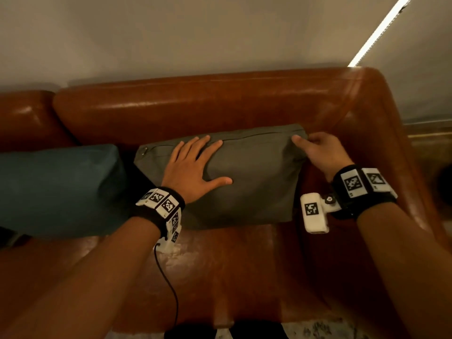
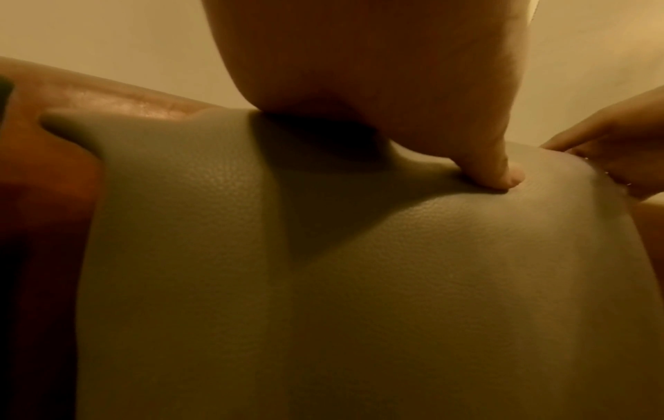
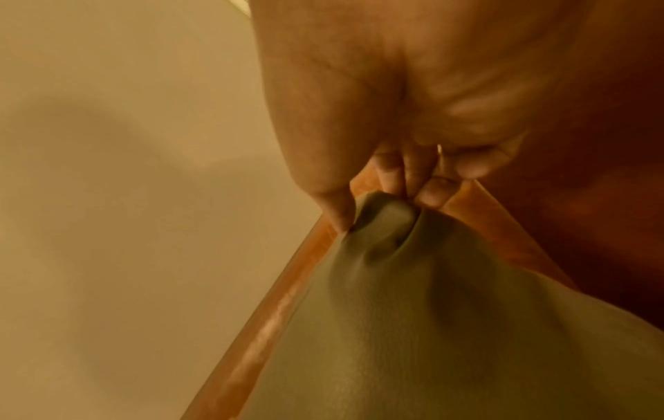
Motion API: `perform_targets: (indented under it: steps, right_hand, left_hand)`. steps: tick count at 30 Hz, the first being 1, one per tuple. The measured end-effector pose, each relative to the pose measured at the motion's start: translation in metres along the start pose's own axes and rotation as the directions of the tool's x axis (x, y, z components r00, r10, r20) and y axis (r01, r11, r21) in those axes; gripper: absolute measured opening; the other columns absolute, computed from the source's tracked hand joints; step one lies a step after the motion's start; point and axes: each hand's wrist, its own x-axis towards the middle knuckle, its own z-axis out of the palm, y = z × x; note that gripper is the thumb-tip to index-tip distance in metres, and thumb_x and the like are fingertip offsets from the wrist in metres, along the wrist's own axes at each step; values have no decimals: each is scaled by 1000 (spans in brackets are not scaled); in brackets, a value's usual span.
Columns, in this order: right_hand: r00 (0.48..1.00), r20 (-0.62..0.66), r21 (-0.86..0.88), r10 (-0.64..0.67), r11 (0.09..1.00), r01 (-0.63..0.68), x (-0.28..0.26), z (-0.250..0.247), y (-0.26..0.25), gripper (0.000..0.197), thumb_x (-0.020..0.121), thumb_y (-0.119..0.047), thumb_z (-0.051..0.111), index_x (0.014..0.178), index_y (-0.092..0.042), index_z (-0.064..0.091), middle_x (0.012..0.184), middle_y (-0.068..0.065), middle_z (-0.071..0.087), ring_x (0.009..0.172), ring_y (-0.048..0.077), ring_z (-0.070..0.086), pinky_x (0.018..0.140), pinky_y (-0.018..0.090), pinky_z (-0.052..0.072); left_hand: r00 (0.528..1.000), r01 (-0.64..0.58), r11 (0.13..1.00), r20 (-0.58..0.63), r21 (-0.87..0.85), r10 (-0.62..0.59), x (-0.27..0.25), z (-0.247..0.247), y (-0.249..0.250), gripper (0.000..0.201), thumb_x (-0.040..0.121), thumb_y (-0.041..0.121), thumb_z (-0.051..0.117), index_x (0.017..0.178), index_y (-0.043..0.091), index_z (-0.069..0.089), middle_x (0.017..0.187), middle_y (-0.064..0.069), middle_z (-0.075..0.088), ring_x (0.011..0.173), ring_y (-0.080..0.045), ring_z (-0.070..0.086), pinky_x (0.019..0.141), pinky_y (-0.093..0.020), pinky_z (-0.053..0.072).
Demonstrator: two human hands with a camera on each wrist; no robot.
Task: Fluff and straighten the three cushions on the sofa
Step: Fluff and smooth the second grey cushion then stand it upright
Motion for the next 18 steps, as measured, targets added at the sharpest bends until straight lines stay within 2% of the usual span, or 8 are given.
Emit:
perform_targets:
  steps: [3, 7, 10, 12, 13, 15, 16, 18]
  right_hand:
    - [999, 25, -71, -38, 997, 40, 0, 0, 2, 30, 98, -42, 67, 109, -15, 73, 110, 3, 71, 109, 26, 65, 95, 42, 52]
    - [996, -78, 87, 52, 995, -45, 8, -4, 7, 20, 81, -31, 87, 88, -24, 69, 100, 1, 72, 101, 25, 69, 89, 45, 59]
    - [980, -127, 249, 150, 962, -115, 9, -8, 5, 33, 76, -19, 91, 90, -22, 61, 103, 3, 68, 104, 27, 66, 95, 48, 57]
    - [972, -108, 355, 209, 921, -159, 10, -11, 7, 33, 80, -16, 87, 101, -16, 62, 111, 7, 67, 108, 26, 63, 97, 43, 55]
    - [969, -77, 389, 233, 902, -186, 10, -12, 7, 29, 85, -17, 82, 107, -13, 63, 111, 7, 67, 109, 26, 64, 95, 40, 54]
    - [963, 4, 436, 270, 866, -244, 11, -17, 7, 31, 94, -21, 66, 122, -6, 67, 105, 8, 70, 104, 25, 65, 81, 34, 54]
    - [962, 30, 439, 271, 861, -256, 10, -19, 7, 35, 97, -18, 60, 128, -2, 66, 108, 12, 71, 97, 24, 65, 77, 33, 53]
    - [970, 36, 401, 239, 886, -233, 7, -19, 5, 22, 100, -8, 57, 119, -5, 68, 121, 20, 70, 100, 26, 67, 89, 41, 57]
  left_hand:
    - [1000, -4, 1000, 20, 6, 4, 0, -1, 5, 99, 81, 95, 34, 162, 43, 12, 171, 3, 19, 158, -24, 16, 129, -46, 0]
    - [998, -43, 999, 44, 31, 41, -2, -6, 6, 98, 82, 94, 31, 163, 43, 8, 172, 4, 14, 159, -23, 11, 128, -43, -2]
    - [999, -18, 1000, 39, 10, 18, -8, -10, -5, 89, 89, 88, 26, 163, 42, 12, 172, 1, 15, 159, -24, 11, 128, -42, -2]
    - [984, 163, 986, -58, -43, -166, -14, -11, -22, 75, 98, 77, 23, 162, 38, 22, 172, -4, 17, 159, -28, 13, 128, -47, -1]
    - [943, 309, 944, -94, -116, -320, -17, -12, -32, 69, 102, 70, 23, 161, 34, 27, 171, -7, 19, 158, -31, 14, 128, -50, 2]
    - [793, 562, 740, -13, -370, -609, -25, -16, -52, 62, 107, 59, 27, 160, 28, 32, 167, -15, 27, 153, -37, 23, 126, -53, 14]
    - [733, 620, 616, 80, -485, -675, -28, -18, -59, 59, 108, 54, 31, 160, 26, 31, 164, -17, 33, 150, -39, 30, 124, -52, 22]
    - [692, 640, 466, 193, -611, -696, -31, -22, -67, 58, 108, 47, 43, 160, 25, 32, 158, -17, 44, 144, -39, 43, 120, -48, 33]
